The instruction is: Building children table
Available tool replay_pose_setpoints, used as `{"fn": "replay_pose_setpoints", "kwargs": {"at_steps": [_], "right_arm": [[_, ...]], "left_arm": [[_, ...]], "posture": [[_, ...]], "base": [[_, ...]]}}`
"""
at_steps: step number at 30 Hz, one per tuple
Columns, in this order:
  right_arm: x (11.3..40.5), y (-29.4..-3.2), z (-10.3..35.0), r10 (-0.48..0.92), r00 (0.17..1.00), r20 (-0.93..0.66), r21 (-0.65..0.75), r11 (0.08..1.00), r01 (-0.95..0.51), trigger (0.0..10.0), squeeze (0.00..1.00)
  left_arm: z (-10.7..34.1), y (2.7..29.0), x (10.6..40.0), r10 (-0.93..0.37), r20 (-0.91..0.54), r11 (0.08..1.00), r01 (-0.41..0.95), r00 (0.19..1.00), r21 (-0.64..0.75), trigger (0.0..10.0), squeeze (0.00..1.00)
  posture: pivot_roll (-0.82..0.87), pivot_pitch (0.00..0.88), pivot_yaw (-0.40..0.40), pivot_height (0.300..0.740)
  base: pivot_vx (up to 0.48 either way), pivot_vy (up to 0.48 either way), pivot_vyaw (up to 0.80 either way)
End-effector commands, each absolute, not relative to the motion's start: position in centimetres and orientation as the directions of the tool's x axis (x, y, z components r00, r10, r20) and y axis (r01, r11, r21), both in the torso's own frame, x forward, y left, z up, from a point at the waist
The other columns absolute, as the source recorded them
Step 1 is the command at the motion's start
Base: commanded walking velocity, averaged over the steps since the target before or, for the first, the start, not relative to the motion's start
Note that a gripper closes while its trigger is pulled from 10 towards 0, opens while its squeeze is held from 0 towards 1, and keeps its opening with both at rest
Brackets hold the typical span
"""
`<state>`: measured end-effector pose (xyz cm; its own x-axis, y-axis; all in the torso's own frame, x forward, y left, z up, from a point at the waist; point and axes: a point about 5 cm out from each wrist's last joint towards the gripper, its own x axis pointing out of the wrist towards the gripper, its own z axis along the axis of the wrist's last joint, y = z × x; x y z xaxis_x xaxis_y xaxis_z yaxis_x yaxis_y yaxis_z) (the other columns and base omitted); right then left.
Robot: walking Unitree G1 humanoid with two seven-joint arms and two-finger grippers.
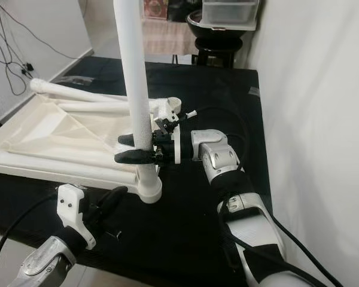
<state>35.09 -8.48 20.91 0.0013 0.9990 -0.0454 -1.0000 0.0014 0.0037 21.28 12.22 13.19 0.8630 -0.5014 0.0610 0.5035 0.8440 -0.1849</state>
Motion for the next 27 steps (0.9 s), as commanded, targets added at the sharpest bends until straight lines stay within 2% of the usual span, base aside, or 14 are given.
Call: {"fn": "replay_pose_setpoints", "kwargs": {"at_steps": [1, 5, 8, 9, 10, 11, 12, 17, 22, 23, 24, 25, 26, 27], "right_arm": [[34.9, -8.6, 19.8, 0.999, -0.018, -0.049, 0.054, -0.015, -0.998, 0.0, 0.00], [34.7, -9.4, 18.9, 0.999, 0.030, -0.044, 0.050, 0.033, -0.998, 0.0, 0.00], [34.2, -9.7, 17.3, 0.986, 0.144, -0.081, 0.050, 0.148, -0.988, 0.0, 0.00], [34.2, -9.7, 17.3, 0.986, 0.144, -0.081, 0.050, 0.148, -0.988, 0.0, 0.00], [34.0, -8.5, 15.8, 0.917, 0.385, -0.100, 0.048, 0.391, -0.919, 0.0, 0.00], [34.2, -8.0, 15.0, 0.645, 0.759, -0.087, 0.082, 0.764, -0.640, 0.0, 0.00], [32.3, -8.2, 13.4, 0.516, 0.839, -0.175, 0.114, 0.857, -0.503, 0.0, 0.00], [32.3, -7.6, 14.6, 0.668, 0.731, -0.138, 0.053, 0.742, -0.668, 0.0, 0.00], [32.8, -7.4, 13.7, 0.686, 0.705, -0.179, 0.101, 0.726, -0.681, 0.0, 0.00], [32.9, -7.3, 13.6, 0.696, 0.693, -0.186, 0.096, 0.715, -0.693, 5.5, 0.00], [32.8, -7.2, 13.7, 0.722, 0.668, -0.181, 0.112, 0.690, -0.715, 10.0, 0.00], [32.8, -7.2, 13.7, 0.722, 0.668, -0.181, 0.112, 0.690, -0.715, 10.0, 0.00], [32.9, -7.1, 14.0, 0.753, 0.633, -0.178, 0.122, 0.656, -0.745, 10.0, 1.00], [32.7, -6.9, 14.5, 0.782, 0.601, -0.167, 0.131, 0.622, -0.772, 10.0, 1.00]], "left_arm": [[12.8, 12.3, 21.1, -0.496, 0.046, 0.847, 0.495, 0.867, -0.194, 10.0, 0.00], [12.9, 12.3, 21.0, -0.496, 0.047, 0.847, 0.495, 0.867, -0.195, 10.0, 0.00], [12.9, 12.3, 20.9, -0.496, 0.047, 0.847, 0.495, 0.867, -0.196, 10.0, 0.00], [12.9, 12.3, 20.9, -0.496, 0.047, 0.847, 0.495, 0.867, -0.196, 10.0, 0.00], [12.9, 12.4, 20.8, -0.495, 0.046, 0.848, 0.494, 0.867, -0.194, 10.0, 0.00], [13.0, 12.5, 20.7, -0.494, 0.045, 0.849, 0.493, 0.868, -0.191, 10.0, 0.00], [13.0, 12.5, 20.6, -0.494, 0.045, 0.849, 0.493, 0.868, -0.190, 10.0, 0.00], [12.9, 12.7, 20.7, -0.490, 0.041, 0.852, 0.488, 0.871, -0.189, 10.0, 0.00], [12.8, 12.6, 20.8, -0.511, 0.032, 0.841, 0.508, 0.859, -0.186, 10.0, 0.00], [12.8, 12.6, 20.7, -0.502, 0.034, 0.847, 0.499, 0.864, -0.183, 10.0, 0.00], [12.8, 12.6, 20.7, -0.494, 0.037, 0.852, 0.492, 0.869, -0.180, 10.0, 0.00], [12.8, 12.6, 20.7, -0.494, 0.037, 0.852, 0.492, 0.869, -0.180, 10.0, 0.00], [12.8, 12.6, 20.7, -0.491, 0.038, 0.853, 0.489, 0.870, -0.183, 10.0, 0.00], [12.7, 12.5, 20.7, -0.493, 0.038, 0.851, 0.491, 0.869, -0.188, 10.0, 0.00]], "posture": [[0.02, 0.054, 0.001, 0.740], [0.02, 0.062, -0.001, 0.740], [0.01, 0.068, -0.007, 0.740], [0.01, 0.068, -0.007, 0.740], [0.02, 0.079, -0.020, 0.740], [0.02, 0.087, -0.028, 0.740], [0.02, 0.087, -0.028, 0.740], [0.02, 0.065, -0.014, 0.740], [0.02, 0.067, -0.009, 0.740], [0.02, 0.063, -0.006, 0.740], [0.02, 0.057, -0.007, 0.740], [0.02, 0.057, -0.007, 0.740], [0.02, 0.055, -0.008, 0.740], [0.02, 0.054, -0.008, 0.740]], "base": [[0.000, 0.000, 0.00], [0.000, 0.000, 0.00], [0.000, 0.000, 0.00], [0.000, 0.000, 0.00], [0.000, 0.000, 0.00], [0.000, 0.000, 0.00], [0.000, 0.000, 0.00], [0.000, 0.000, 0.00], [0.000, 0.000, 0.00], [0.000, 0.000, 0.00], [0.000, 0.000, 0.00], [0.000, 0.000, 0.00], [0.000, 0.000, 0.00], [0.000, 0.000, 0.00]]}}
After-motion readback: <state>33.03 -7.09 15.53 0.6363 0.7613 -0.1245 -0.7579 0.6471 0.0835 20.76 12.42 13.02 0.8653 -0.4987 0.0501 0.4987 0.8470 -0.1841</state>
